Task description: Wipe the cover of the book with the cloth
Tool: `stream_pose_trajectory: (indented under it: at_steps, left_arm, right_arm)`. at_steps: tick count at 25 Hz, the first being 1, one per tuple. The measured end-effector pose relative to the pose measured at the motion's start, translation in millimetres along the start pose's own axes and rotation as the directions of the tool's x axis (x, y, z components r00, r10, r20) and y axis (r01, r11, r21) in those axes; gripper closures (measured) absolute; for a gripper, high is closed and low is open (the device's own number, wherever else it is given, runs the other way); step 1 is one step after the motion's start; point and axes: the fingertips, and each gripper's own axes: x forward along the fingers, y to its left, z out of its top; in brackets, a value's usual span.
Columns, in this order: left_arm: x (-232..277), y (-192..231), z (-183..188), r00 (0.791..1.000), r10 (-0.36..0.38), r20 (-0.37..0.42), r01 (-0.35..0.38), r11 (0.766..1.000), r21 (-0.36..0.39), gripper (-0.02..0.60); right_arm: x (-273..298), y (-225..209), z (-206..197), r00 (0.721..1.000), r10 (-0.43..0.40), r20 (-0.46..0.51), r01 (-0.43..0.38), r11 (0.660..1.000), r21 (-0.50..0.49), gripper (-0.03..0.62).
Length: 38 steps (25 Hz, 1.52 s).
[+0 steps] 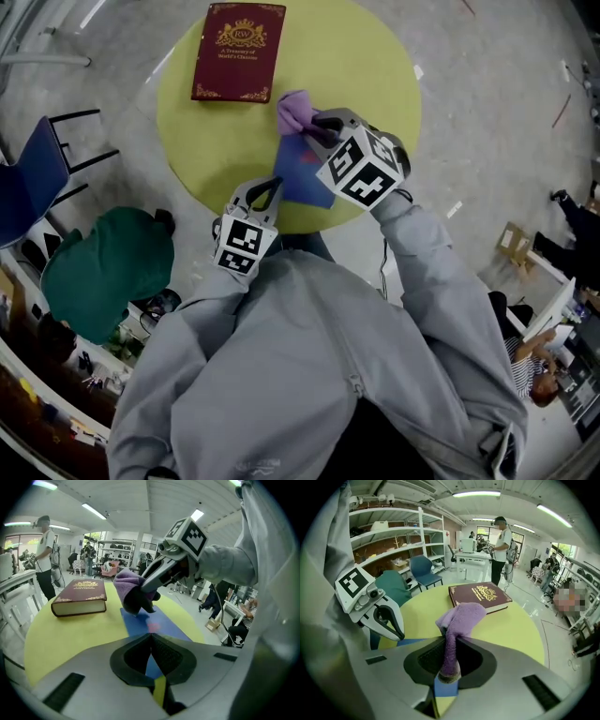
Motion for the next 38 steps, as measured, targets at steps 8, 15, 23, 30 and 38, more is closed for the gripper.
stream_pose_trajectory:
  at_steps: [8, 15, 23, 30, 38]
  left_arm:
    - [11.7, 0.9, -28.0, 0.992, -0.052, -0.115, 0.046, 0.998, -0.049, 0.563]
    - [14.6, 3.1, -40.7, 0.984, -0.073, -0.165, 0.061, 0.995, -0.074, 0.563]
    - [17.8, 2.0, -50.9, 0.969, -0.075, -0.236, 0.064, 0.996, -0.054, 0.563]
    - [18.9, 2.1, -52.2, 0.967, -0.035, -0.252, 0.023, 0.999, -0.049, 0.565]
    - [18.4, -0.2, -51.2, 0.969, -0.015, -0.246, 0.007, 0.999, -0.036, 0.565]
  right_arm:
    - [36.8, -8.6, -8.7, 0.992, 0.048, -0.115, -0.052, 0.998, -0.033, 0.522]
    - [60.2, -9.6, -17.8, 0.98, 0.058, -0.19, -0.071, 0.996, -0.061, 0.522]
    - [68.2, -7.8, -22.0, 0.974, 0.055, -0.218, -0.075, 0.993, -0.088, 0.522]
    - [58.9, -11.4, -42.2, 0.968, 0.026, -0.248, -0.045, 0.996, -0.071, 0.523]
    - [31.7, -18.0, -87.9, 0.953, -0.014, -0.302, 0.005, 1.0, -0.03, 0.523]
